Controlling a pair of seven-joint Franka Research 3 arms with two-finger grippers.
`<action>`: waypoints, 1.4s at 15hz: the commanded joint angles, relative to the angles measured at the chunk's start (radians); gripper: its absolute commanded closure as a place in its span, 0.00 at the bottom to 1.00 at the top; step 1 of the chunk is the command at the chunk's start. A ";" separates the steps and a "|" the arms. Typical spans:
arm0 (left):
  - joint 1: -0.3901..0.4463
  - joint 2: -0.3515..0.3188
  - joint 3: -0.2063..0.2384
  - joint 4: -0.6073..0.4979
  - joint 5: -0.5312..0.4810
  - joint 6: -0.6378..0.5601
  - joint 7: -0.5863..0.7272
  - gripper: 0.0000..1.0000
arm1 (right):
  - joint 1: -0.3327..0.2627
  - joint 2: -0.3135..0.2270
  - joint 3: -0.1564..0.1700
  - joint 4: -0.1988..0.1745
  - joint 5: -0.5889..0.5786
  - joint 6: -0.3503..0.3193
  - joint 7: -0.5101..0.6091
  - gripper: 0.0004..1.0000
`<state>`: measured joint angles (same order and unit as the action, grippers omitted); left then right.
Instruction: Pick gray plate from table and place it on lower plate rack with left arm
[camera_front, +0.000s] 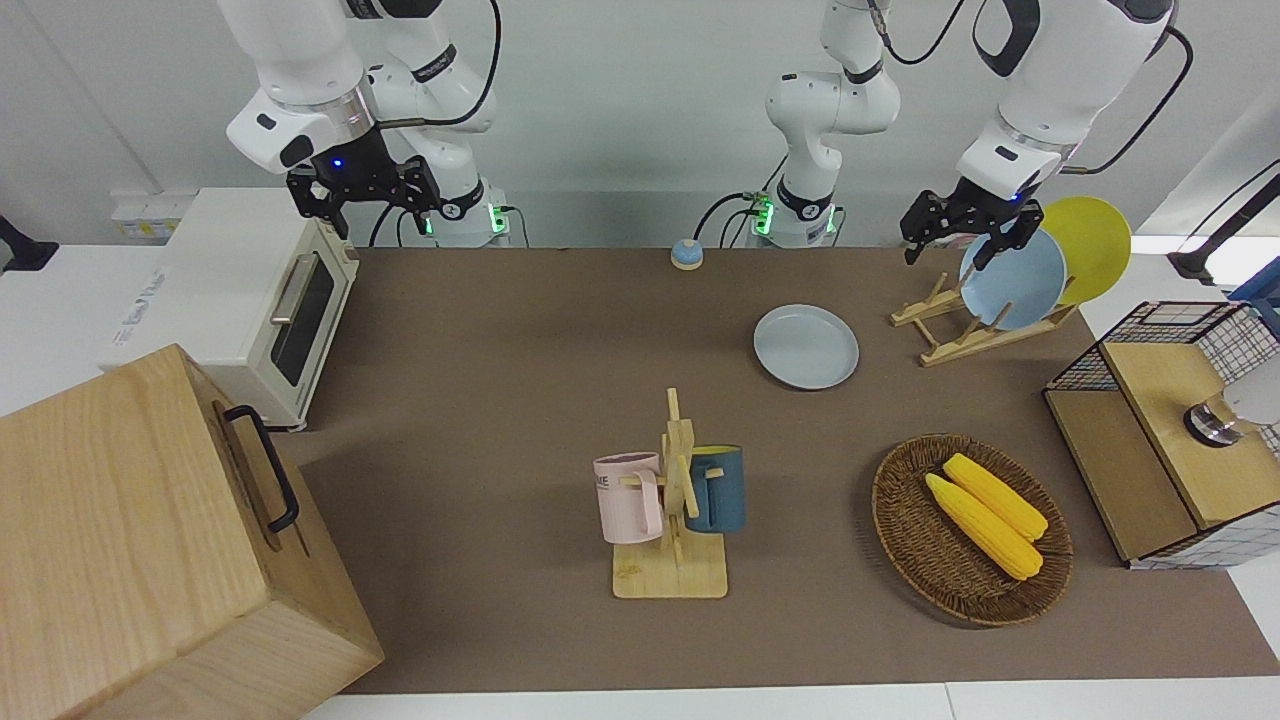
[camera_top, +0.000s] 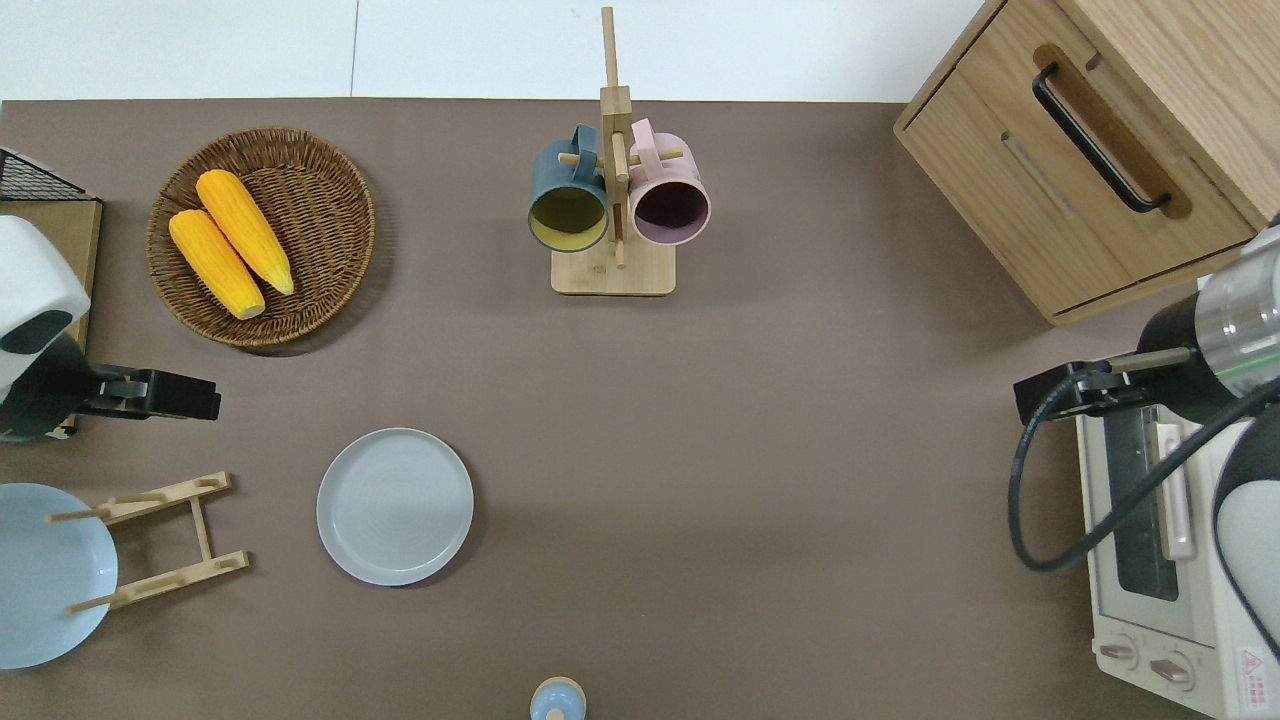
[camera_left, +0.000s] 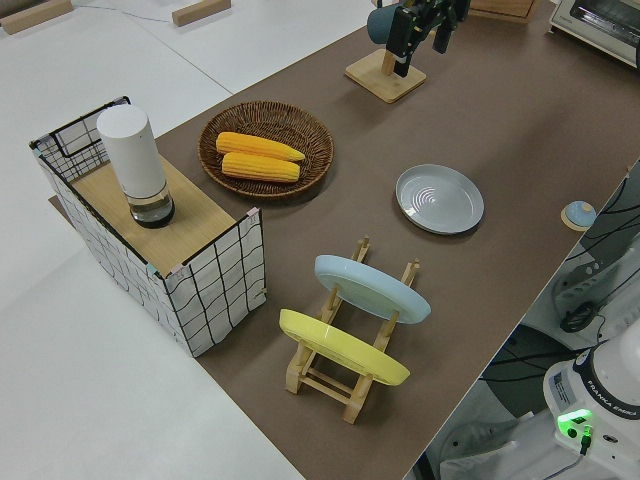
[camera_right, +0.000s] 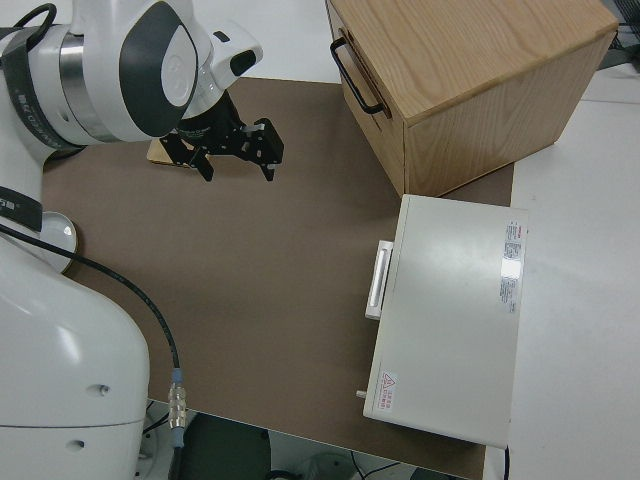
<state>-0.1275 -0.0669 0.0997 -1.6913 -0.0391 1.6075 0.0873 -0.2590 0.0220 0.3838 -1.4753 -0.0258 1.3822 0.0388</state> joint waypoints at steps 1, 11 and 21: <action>-0.015 0.013 0.020 0.030 0.012 -0.009 0.003 0.01 | -0.023 -0.002 0.020 0.006 -0.006 -0.011 0.012 0.02; -0.015 0.018 0.020 0.021 0.019 -0.026 -0.012 0.01 | -0.023 -0.002 0.021 0.007 -0.006 -0.011 0.012 0.02; -0.011 -0.063 0.020 -0.171 0.022 0.015 -0.023 0.01 | -0.023 -0.002 0.020 0.007 -0.006 -0.011 0.012 0.02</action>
<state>-0.1250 -0.0649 0.1079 -1.7483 -0.0376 1.5713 0.0795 -0.2590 0.0220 0.3838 -1.4753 -0.0258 1.3822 0.0388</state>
